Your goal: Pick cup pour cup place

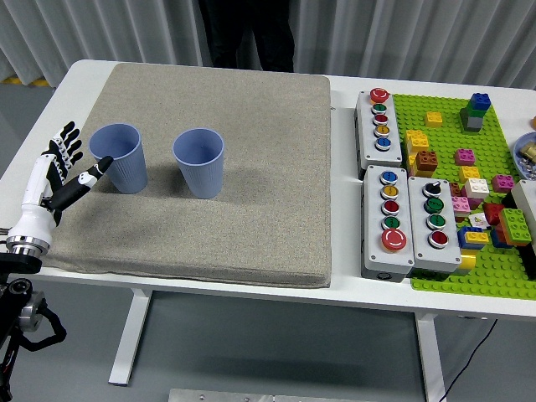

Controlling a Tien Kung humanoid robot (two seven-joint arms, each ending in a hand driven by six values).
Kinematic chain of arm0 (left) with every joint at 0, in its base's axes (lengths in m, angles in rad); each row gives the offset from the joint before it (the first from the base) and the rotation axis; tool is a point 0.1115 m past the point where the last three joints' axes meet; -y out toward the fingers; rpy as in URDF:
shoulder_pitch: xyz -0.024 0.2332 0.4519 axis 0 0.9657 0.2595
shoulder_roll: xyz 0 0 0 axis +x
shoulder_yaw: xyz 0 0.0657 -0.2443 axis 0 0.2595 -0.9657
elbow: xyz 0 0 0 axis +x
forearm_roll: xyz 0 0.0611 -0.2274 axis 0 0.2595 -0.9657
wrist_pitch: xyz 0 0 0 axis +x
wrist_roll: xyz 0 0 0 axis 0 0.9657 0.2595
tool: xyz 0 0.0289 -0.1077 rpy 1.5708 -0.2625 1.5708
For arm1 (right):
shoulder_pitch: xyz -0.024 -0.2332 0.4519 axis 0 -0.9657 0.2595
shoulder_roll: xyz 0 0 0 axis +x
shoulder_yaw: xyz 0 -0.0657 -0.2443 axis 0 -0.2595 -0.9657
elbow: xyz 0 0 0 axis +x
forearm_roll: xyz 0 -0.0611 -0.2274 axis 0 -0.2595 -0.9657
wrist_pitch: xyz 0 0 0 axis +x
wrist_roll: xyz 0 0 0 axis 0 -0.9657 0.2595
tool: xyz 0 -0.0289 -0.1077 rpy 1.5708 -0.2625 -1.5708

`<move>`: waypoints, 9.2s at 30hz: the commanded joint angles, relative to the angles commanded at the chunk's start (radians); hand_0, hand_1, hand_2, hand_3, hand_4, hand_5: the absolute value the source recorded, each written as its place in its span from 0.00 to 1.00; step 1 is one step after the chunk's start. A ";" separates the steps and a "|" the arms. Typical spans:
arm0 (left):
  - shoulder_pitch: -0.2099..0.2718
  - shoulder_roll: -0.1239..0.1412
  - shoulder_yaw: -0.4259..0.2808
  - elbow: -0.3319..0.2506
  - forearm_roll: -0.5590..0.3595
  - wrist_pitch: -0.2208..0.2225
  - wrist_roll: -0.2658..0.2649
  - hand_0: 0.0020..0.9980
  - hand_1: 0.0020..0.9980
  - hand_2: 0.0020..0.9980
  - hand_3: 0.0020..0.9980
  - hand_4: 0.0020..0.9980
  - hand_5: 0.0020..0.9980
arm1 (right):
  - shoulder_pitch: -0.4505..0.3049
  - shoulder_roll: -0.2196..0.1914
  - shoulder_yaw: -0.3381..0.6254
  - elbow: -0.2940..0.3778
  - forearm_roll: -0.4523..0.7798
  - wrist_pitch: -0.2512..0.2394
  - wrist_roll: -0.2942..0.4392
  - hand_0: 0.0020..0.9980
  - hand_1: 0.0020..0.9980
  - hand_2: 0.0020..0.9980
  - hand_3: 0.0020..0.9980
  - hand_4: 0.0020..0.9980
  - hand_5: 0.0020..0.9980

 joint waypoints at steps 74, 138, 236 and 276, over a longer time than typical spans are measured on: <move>-0.087 -0.055 0.055 0.151 -0.019 -0.017 -0.022 0.91 0.97 1.00 1.00 0.89 0.17 | 0.004 0.006 -0.003 0.000 0.008 0.000 0.000 0.68 0.68 0.69 0.65 0.44 0.18; -0.155 -0.090 0.077 0.215 -0.004 0.077 0.015 0.87 0.88 0.99 1.00 0.93 0.29 | 0.012 0.005 0.000 0.000 0.004 0.002 0.001 0.68 0.68 0.68 0.64 0.44 0.17; -0.171 -0.100 0.097 0.227 -0.027 0.108 0.005 0.56 0.64 0.82 0.80 0.75 0.27 | 0.006 0.008 0.011 0.000 -0.010 0.003 -0.002 0.68 0.68 0.69 0.65 0.44 0.18; -0.170 -0.100 0.093 0.200 -0.043 0.158 -0.010 0.52 0.54 0.56 0.50 0.71 0.25 | 0.012 0.006 0.009 0.000 -0.004 0.002 0.000 0.68 0.68 0.68 0.64 0.44 0.17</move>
